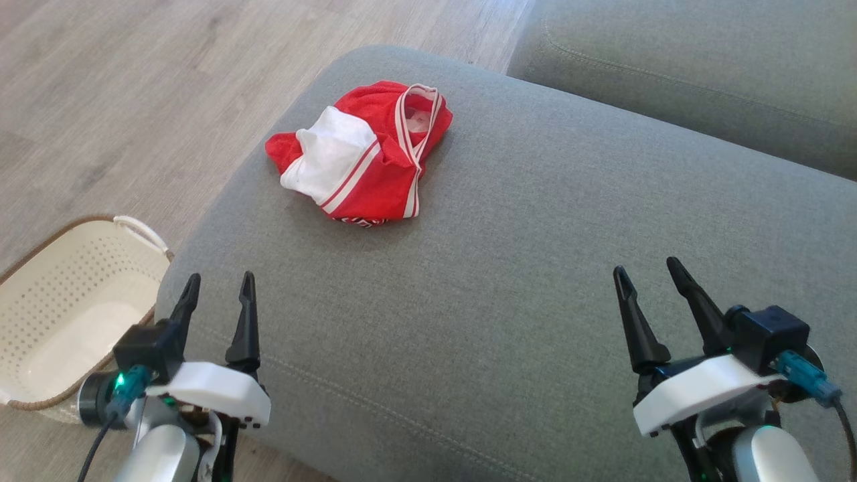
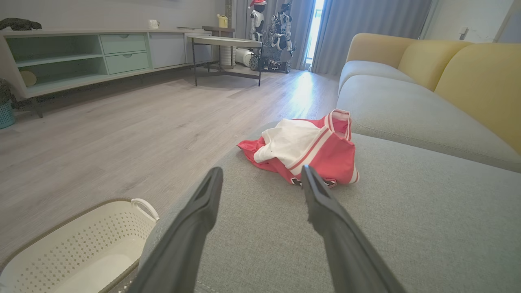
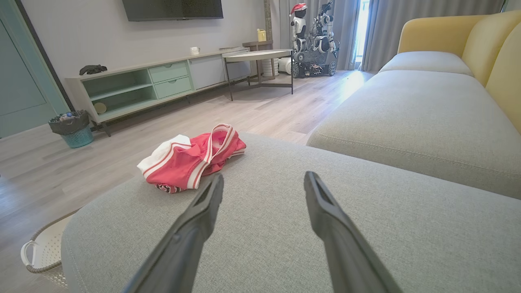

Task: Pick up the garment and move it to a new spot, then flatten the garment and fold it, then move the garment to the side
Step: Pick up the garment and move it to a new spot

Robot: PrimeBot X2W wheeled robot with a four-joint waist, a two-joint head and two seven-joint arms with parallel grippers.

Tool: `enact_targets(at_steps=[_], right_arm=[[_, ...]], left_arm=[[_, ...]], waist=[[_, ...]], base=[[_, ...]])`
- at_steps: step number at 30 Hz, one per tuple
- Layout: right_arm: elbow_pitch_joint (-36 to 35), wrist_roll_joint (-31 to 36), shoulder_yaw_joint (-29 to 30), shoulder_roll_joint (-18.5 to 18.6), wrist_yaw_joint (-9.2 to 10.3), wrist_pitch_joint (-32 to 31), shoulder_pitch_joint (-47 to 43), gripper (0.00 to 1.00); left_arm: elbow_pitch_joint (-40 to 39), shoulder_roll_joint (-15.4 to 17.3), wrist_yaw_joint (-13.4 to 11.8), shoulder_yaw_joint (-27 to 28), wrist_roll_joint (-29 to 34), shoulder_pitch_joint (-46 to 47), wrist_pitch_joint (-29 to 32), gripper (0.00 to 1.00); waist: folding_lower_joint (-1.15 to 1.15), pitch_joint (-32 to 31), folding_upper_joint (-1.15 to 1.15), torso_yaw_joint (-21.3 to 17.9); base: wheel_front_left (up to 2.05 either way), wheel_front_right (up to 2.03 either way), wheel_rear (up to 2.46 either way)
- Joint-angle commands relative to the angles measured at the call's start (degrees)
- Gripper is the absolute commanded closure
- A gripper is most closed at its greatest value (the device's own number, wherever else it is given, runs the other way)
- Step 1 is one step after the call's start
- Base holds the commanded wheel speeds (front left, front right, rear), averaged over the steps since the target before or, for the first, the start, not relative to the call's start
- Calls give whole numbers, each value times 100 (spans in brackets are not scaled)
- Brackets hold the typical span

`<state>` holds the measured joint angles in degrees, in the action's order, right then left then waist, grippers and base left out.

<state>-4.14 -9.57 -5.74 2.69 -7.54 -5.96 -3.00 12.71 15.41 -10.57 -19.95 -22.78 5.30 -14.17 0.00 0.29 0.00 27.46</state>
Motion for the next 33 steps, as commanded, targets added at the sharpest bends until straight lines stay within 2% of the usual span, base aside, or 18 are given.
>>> enact_targets(at_steps=[1, 11, 21, 27, 33], right_arm=[[-226, -3, -144, 19, 5, 71, 275, 0], [-304, 24, -166, 19, 5, 0, 388, 0], [-529, 222, -268, 19, 5, -196, 807, 0], [-622, 364, -295, 19, 5, -274, 1064, 0], [-680, 438, -358, 20, 5, -279, 1293, 0]], left_arm=[[-160, 61, 20, 198, -5, 401, -55, 0], [-198, -9, 28, 297, -39, 617, -72, 0], [-4, -37, 166, 607, -104, 1529, -81, 0], [824, 86, 444, 864, -297, 2371, -81, 0], [2340, 259, 798, 1054, -604, 3186, 92, 0]], waist=[[0, 1, 0, -5], [0, 260, 0, -191], [0, 1038, 0, -807], [0, 1570, 0, -1355], [0, 1996, 0, -1858]], base=[[0, 0, 0], [0, 0, 0], [0, 0, 0], [0, 0, 0], [0, 0, 0]])
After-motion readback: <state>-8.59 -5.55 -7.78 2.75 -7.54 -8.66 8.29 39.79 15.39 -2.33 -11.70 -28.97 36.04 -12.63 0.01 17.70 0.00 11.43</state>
